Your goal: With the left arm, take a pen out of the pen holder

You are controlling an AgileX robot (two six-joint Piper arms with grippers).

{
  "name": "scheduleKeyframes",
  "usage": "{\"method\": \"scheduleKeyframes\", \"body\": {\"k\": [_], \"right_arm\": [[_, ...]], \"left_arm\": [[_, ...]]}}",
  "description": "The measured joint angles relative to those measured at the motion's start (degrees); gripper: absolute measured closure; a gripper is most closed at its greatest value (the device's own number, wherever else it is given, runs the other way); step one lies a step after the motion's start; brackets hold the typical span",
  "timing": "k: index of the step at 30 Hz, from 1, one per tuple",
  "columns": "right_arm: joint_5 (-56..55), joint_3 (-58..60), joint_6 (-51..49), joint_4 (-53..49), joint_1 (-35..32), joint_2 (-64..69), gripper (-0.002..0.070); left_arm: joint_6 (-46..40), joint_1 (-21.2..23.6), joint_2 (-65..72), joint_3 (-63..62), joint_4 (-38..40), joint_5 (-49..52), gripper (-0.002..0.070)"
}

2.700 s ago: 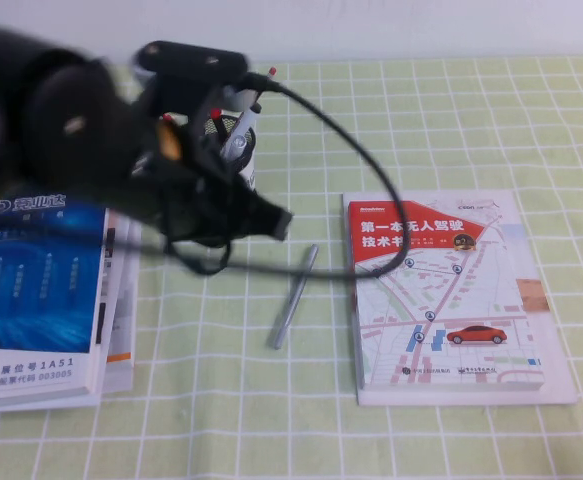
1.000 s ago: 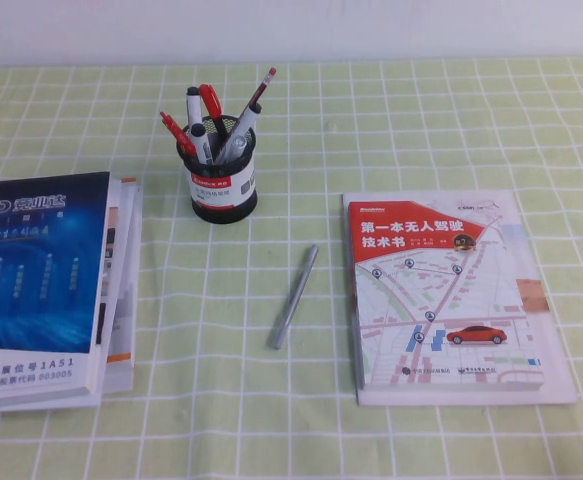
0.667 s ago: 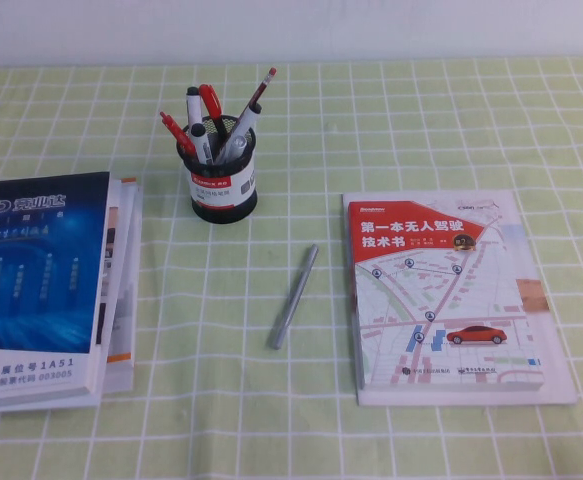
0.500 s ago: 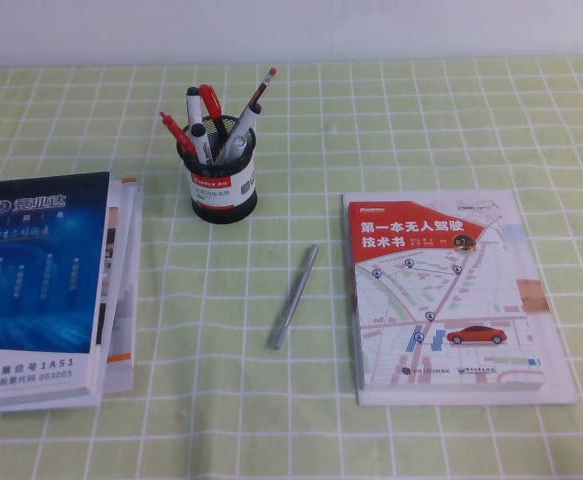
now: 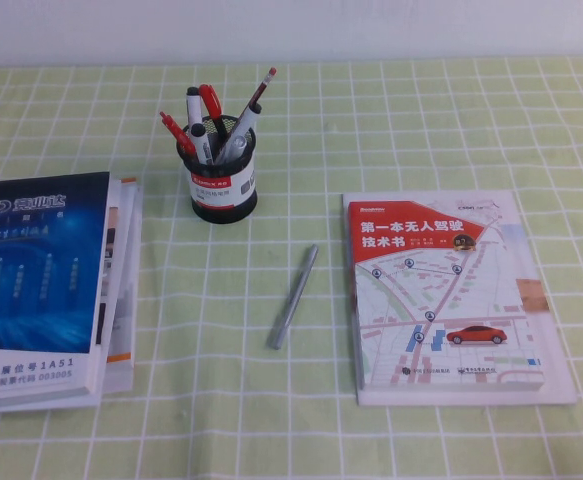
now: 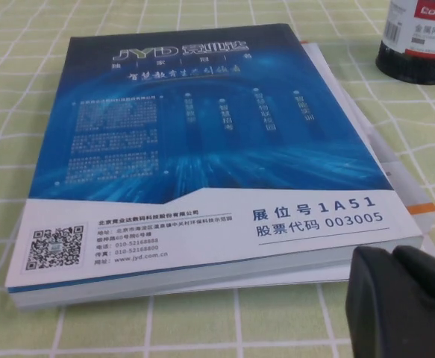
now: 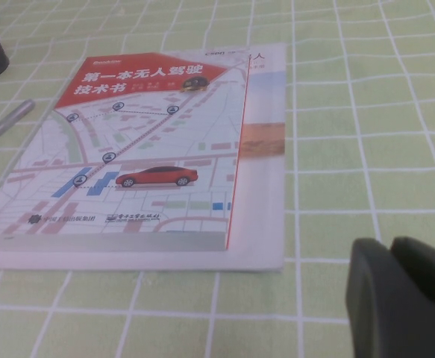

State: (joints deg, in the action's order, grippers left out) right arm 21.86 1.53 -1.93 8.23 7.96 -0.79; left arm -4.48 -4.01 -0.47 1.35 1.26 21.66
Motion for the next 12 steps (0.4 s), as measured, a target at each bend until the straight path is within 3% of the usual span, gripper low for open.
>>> {"method": "scheduleKeyframes", "body": {"k": [12], "right_arm": [[0.0, 0.0, 0.0, 0.0, 0.0, 0.0, 0.069]], "left_arm": [[0.0, 0.0, -0.1, 0.0, -0.4, 0.2, 0.0678]]}}
